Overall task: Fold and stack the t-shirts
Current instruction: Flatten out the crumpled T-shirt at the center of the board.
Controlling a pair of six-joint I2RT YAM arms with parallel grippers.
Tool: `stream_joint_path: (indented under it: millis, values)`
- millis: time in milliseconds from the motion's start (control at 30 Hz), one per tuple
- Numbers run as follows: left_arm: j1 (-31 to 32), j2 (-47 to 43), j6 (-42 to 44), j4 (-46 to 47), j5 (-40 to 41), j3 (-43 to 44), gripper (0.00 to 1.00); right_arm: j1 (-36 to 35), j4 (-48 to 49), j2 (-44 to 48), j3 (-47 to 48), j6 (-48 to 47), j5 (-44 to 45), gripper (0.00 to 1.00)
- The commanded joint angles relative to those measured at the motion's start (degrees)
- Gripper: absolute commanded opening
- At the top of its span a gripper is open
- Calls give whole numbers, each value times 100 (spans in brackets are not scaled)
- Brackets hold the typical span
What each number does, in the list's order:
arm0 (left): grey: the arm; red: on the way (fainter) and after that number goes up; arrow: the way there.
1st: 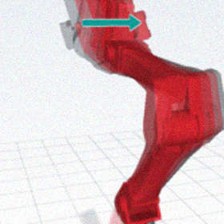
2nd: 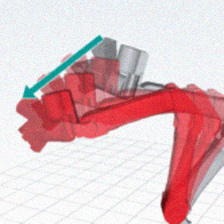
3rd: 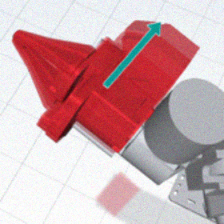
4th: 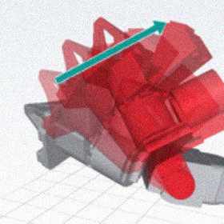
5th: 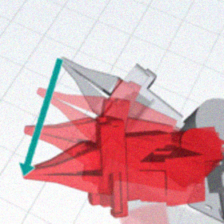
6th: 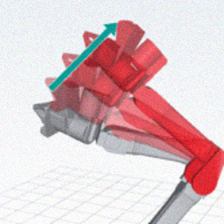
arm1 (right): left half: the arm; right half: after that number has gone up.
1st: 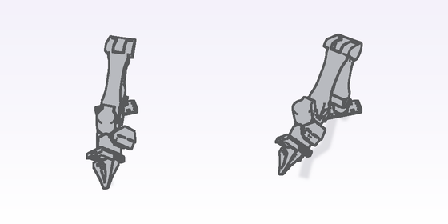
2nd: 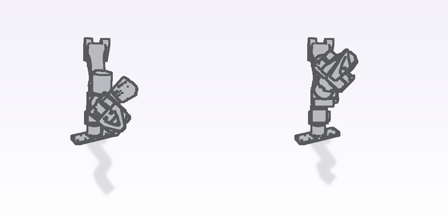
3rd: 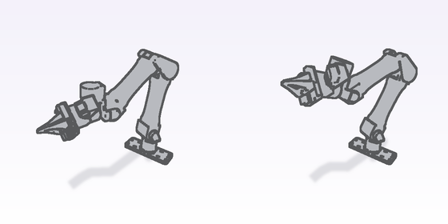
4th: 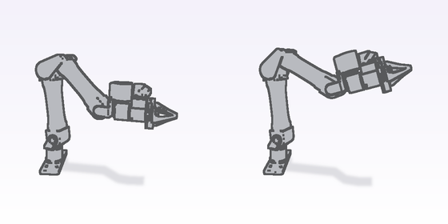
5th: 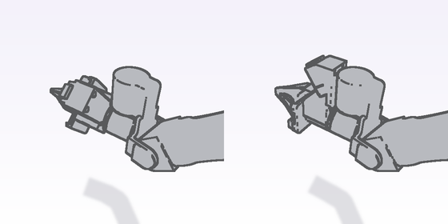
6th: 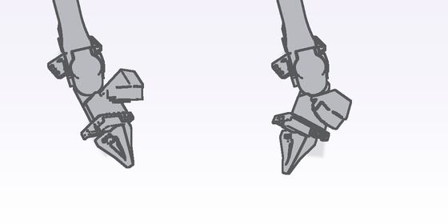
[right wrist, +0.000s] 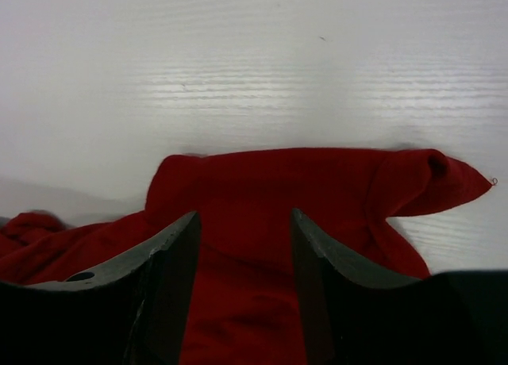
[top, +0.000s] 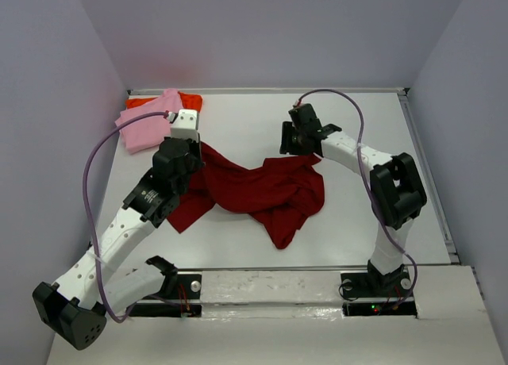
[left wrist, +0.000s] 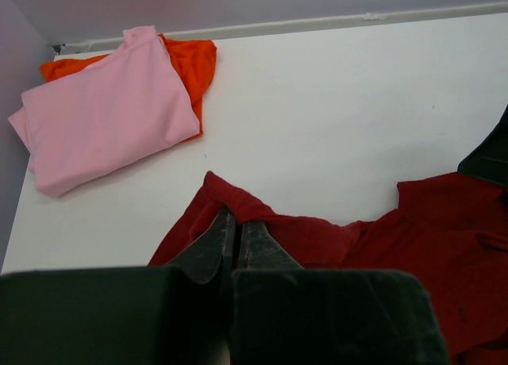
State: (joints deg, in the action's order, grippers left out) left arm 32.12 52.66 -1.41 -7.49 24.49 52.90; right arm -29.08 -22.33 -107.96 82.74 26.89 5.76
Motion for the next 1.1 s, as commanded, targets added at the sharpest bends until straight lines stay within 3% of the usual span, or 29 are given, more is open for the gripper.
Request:
stream_joint_path:
  millis: [0, 367, 733, 1067]
  values:
    - [-48, -63, -61, 379, 117, -26, 0, 43, 79, -190, -222, 44, 381, 55]
    - [-57, -98, -61, 353, 179, -26, 0, 43, 71, -340, -592, 193, 751, 55]
    - [-74, -160, -8, 274, 477, 27, 0, 658, -52, -24, -856, -123, 1190, 56]
    - [-153, -72, 62, -95, 1541, 370, 0, 904, -140, 153, -970, -281, 1489, 56]
